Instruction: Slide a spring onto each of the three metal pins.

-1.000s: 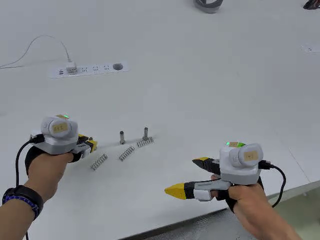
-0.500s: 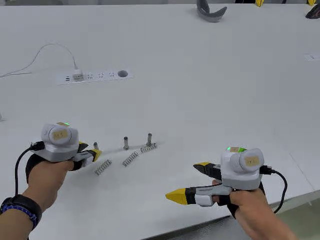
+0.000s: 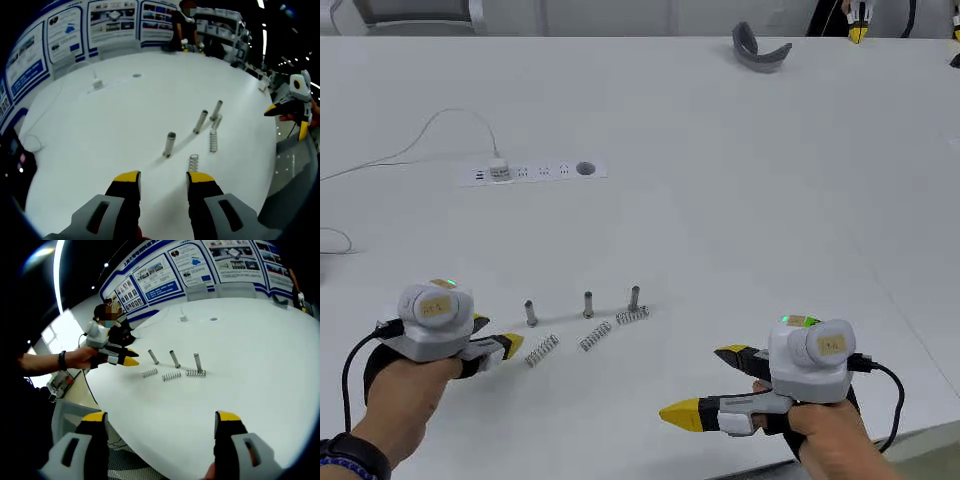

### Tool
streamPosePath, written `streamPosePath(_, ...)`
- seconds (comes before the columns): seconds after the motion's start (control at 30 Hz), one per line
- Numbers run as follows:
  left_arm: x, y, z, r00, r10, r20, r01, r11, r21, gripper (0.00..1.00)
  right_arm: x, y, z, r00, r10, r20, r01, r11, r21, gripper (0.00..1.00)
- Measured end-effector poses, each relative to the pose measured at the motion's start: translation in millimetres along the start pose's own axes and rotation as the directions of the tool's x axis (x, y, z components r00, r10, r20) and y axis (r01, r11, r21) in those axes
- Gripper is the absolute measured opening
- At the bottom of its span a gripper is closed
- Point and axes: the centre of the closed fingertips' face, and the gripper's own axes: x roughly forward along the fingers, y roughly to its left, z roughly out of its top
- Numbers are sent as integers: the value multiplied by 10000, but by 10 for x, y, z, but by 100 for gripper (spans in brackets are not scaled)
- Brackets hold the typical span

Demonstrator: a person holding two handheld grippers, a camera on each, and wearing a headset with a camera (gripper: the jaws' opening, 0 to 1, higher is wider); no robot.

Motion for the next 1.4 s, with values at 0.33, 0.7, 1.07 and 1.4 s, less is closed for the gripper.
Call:
streamPosePath(0.33,-251,-34,-118,9997,40,255,-28,9990,-456,44,51,-4,34,9999,85,-136,-88,9997,-243,89)
streamPosePath(0.7,-506,-57,-164,9961,67,877,-23,9987,-503,57,94,-2,92,9996,146,-237,-159,9985,-515,91)
streamPosePath(1.07,-774,-125,-208,9937,-64,1120,112,9991,-421,72,181,28,134,9993,275,-251,-292,9973,-679,91)
streamPosePath(1.4,-902,-136,-315,9917,-209,1266,313,9962,-808,80,221,79,120,9988,366,-339,-391,9964,-754,92)
